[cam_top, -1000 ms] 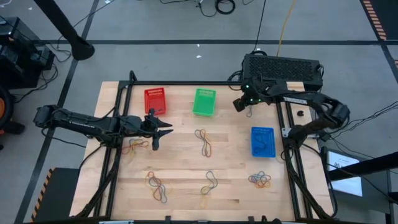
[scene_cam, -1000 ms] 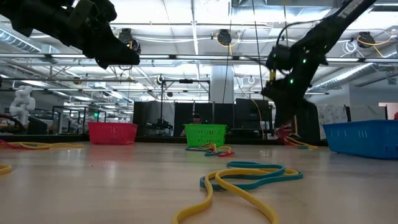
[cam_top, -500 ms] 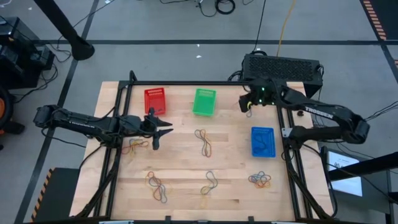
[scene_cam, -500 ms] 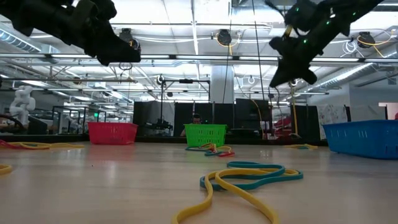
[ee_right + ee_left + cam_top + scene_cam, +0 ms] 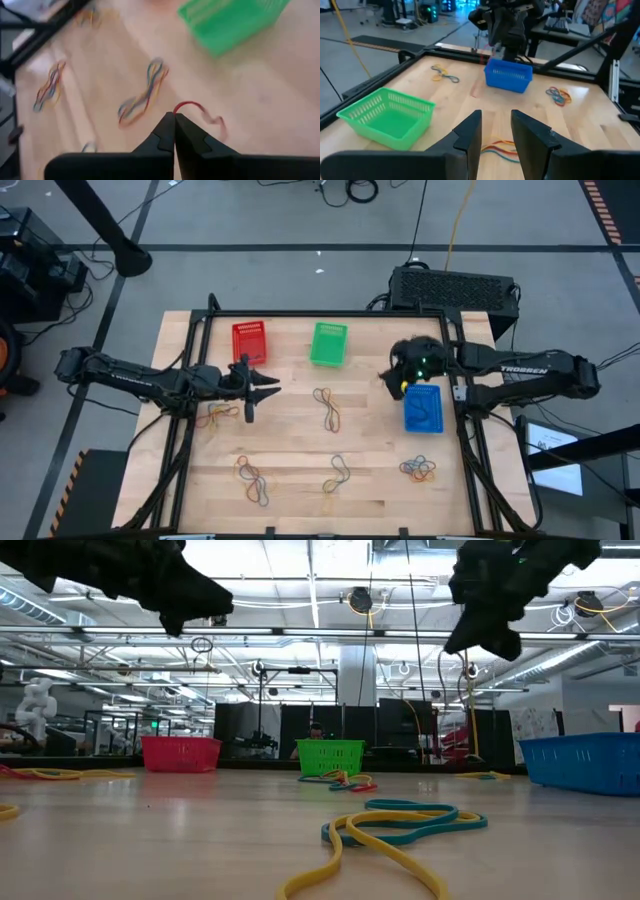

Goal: Sort rubber bands into baskets
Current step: Put the red rubber band into the blue bin

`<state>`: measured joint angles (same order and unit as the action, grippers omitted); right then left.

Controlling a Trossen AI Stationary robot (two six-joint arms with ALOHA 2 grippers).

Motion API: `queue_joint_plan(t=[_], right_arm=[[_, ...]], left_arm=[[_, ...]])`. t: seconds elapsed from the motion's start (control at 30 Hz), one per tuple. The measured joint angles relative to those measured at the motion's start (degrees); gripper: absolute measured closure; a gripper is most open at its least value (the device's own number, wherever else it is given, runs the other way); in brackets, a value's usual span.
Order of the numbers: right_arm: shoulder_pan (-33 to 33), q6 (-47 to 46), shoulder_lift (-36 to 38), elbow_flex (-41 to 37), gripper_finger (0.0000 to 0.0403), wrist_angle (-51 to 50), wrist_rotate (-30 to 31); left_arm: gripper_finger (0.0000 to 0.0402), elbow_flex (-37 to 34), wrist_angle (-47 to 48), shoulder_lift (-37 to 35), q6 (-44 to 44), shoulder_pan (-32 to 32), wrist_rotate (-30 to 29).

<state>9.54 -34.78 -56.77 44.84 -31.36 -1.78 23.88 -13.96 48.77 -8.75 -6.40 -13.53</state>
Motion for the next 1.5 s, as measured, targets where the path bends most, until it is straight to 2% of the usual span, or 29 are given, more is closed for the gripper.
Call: queue_joint_plan(t=[0.2,0.37,0.53,0.73,0.9,1.07,1.5], right_arm=[[-6.5,-7.7,0.3,3.3,0.0402,-13.8,1.0],[-13.1,-13.8,0.3,10.7,0.0402,-26.5,9.1],[-18.9,-22.7,0.2,16.7,0.0402,-39.4,16.1],[-23.4,-33.9,-0.5,15.3,0.0402,-48.4,17.1],[-25.6,-38.2,-2.8,10.7,0.0402,-47.0,16.6],[-27.1,-39.9,-6.1,7.3,0.0403,-43.3,13.5],[-27.8,-41.1,-14.2,4.8,0.0403,-43.5,10.8]], left_arm=[[0.0291,4.5,8.8,0.0,-0.1,-2.1,-0.7],[0.0291,4.9,9.0,0.0,0.6,-3.1,-3.3],[0.0291,4.9,9.2,0.0,1.1,-3.1,-3.5],[0.0291,4.9,10.8,0.0,1.1,-3.1,-3.6],[0.0291,4.9,10.9,0.0,1.6,-3.1,-3.6],[0.0291,4.9,10.9,0.0,1.6,-3.1,-3.6],[0.0291,4.9,10.9,0.0,1.7,-3.1,-3.6]])
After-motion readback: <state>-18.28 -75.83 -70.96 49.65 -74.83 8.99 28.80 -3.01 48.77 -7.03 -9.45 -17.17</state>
